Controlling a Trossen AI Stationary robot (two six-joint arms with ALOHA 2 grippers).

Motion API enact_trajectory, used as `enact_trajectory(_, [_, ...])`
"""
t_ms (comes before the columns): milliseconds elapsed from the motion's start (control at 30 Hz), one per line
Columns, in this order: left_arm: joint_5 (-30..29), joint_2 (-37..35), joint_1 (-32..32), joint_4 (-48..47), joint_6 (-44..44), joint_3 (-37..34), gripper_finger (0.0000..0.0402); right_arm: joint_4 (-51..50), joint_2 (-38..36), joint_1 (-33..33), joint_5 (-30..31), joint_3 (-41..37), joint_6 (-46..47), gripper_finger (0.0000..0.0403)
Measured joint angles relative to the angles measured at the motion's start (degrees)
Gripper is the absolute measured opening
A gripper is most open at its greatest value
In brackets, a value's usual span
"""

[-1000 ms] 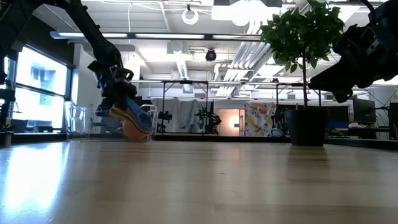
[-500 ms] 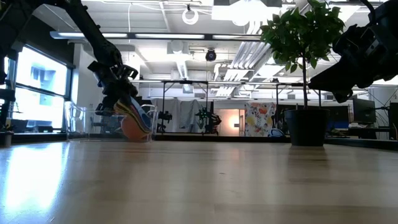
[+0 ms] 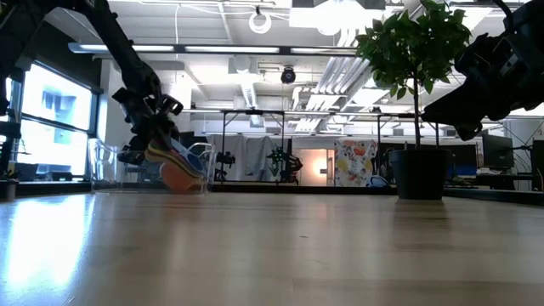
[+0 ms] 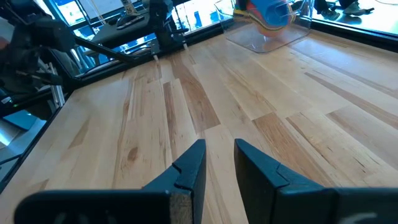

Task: Nest measuring cups in basket
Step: Put the nested measuring cups into the transparent bin

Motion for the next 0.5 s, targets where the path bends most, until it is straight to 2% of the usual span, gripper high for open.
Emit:
enact_trajectory(367, [-1.2,0.0,2.6,0.7,-3.4,-0.8,0.0125,0.0,0.0,0.0,0.0,0.0,0.0,0.0075])
enact_trajectory(500, [-1.6,0.0,2.8,0.6,-4.0,-0.8,0.0139,0.0,0.0,0.0,0.0,0.0,0.0,0.0075])
